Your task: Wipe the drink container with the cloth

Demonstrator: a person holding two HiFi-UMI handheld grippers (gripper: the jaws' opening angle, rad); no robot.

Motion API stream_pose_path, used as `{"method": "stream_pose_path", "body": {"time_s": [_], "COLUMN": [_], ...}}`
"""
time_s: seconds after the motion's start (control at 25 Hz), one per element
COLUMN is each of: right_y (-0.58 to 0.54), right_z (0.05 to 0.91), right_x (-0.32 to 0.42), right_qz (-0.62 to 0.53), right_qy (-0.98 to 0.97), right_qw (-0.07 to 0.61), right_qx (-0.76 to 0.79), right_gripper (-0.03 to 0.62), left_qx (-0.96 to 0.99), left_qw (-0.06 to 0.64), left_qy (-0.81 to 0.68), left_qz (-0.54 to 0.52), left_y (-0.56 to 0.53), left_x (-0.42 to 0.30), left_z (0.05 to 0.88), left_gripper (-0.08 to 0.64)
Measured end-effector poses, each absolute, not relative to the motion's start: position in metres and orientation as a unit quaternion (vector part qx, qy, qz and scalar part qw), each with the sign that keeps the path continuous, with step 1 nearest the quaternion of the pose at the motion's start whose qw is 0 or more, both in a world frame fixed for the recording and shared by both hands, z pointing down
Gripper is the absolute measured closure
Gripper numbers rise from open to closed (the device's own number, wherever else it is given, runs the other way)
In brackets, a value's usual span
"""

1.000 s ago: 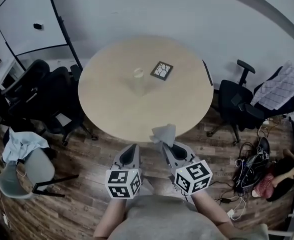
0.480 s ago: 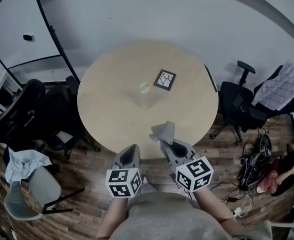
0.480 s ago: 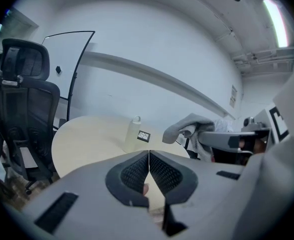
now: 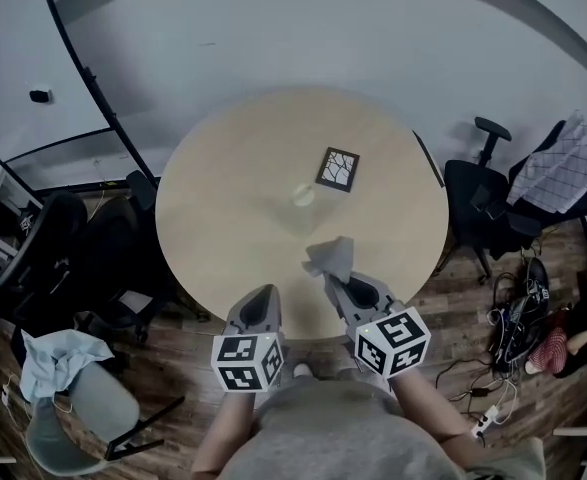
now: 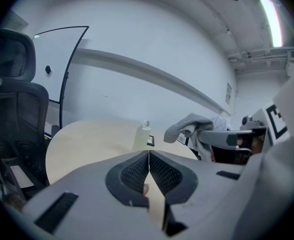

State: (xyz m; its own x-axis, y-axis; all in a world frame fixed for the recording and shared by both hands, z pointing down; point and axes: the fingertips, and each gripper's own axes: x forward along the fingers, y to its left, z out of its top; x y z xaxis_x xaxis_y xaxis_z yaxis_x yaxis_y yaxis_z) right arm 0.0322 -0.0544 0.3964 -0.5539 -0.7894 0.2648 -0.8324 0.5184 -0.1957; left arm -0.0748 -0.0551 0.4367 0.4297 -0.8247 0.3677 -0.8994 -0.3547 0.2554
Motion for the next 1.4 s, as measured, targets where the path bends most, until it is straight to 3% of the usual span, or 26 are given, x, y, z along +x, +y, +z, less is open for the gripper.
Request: {"method": "stream_pose_path", "body": {"time_s": [1.4], "right_y": [-0.214], "right_z": [0.468], "right_x": [0.059], "right_qz": [0.125], "right_qy": [-0.849], "right_qw": [0.195], "right_qx": [0.475], "right_gripper": [0.580], "left_qx": [0.779], "left_qw": [0.284], "left_qy": [-0.550], "left_qz": [0.099], "left_y": [-0.145], "left_x": [-0.078], "left_z": [0.499], "left_gripper": [0.557]}}
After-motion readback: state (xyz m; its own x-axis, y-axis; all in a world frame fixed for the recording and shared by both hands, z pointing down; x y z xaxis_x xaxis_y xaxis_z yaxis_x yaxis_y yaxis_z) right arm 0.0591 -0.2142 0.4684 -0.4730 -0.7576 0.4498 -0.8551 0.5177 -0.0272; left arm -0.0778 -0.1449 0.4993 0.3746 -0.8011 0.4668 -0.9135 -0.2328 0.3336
